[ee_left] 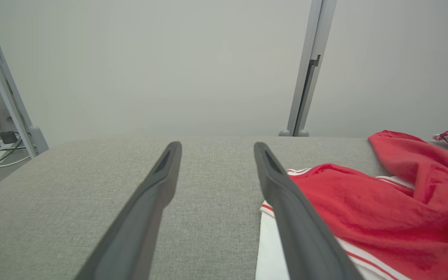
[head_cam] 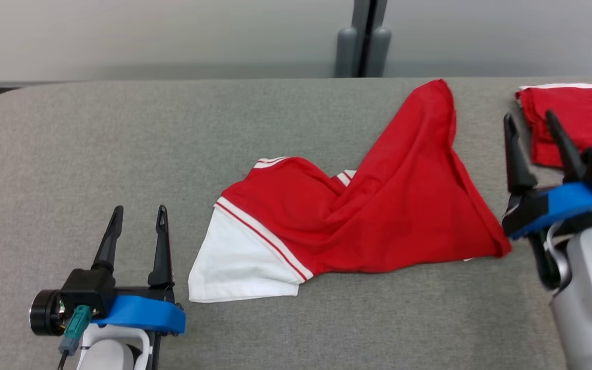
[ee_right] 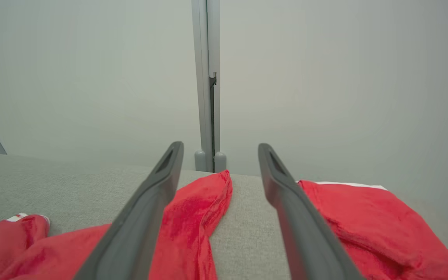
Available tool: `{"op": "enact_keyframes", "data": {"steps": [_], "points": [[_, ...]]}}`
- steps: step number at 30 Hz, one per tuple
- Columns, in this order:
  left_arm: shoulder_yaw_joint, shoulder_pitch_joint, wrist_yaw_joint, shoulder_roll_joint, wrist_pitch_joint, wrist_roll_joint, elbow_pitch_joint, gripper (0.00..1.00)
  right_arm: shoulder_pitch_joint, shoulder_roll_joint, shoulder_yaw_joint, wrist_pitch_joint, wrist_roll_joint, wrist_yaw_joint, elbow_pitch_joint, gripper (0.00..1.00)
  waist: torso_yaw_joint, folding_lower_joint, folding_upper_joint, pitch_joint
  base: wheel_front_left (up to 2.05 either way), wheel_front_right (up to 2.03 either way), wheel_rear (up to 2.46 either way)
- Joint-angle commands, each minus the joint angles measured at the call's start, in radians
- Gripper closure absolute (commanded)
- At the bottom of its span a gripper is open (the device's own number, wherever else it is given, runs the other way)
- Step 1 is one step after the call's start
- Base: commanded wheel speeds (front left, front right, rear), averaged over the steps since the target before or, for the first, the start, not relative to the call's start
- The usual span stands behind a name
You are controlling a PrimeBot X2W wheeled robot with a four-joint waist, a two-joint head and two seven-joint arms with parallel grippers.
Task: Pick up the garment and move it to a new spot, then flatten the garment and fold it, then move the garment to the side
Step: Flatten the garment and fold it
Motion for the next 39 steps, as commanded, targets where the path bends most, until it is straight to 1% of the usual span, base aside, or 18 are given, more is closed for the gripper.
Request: {"op": "enact_keyframes", "data": {"steps": [1,6,12,22,30,39], "points": [[0.006,0.009,0.004,0.007,-0.005,0.005,-0.002,0.0,0.038,0.01,0.002,-0.004,0.005,0.0,-0.024,0.0,-0.023,0.0001,0.0,-0.025,0.0,0.0,0.0],[0.017,0.034,0.001,0.011,-0.005,0.006,-0.002,0.0,0.185,0.056,-0.01,-0.004,-0.005,0.0,-0.161,0.0,-0.038,0.0001,0.0,-0.052,0.0,0.0,0.0],[0.021,0.056,0.001,0.012,-0.005,0.013,-0.003,0.0,0.322,0.114,-0.024,0.014,-0.02,0.0,-0.301,0.0,-0.048,0.0001,0.0,-0.074,0.0,0.0,0.0],[0.013,0.075,-0.002,0.007,-0.005,0.013,0.008,0.0,0.484,0.176,-0.036,0.078,-0.058,0.0,-0.461,0.0,-0.046,0.0001,0.0,-0.108,0.0,0.0,0.0],[0.012,0.077,-0.003,0.006,-0.005,0.014,0.013,0.0,0.553,0.19,-0.052,0.116,-0.068,0.0,-0.529,0.0,-0.045,0.0001,0.0,-0.11,0.0,0.0,0.0],[-0.016,0.028,-0.012,0.013,-0.005,0.02,0.048,0.0,0.549,0.191,-0.049,0.121,-0.038,0.0,-0.527,0.0,-0.047,0.0001,0.0,-0.102,0.0,0.0,0.0]]}}
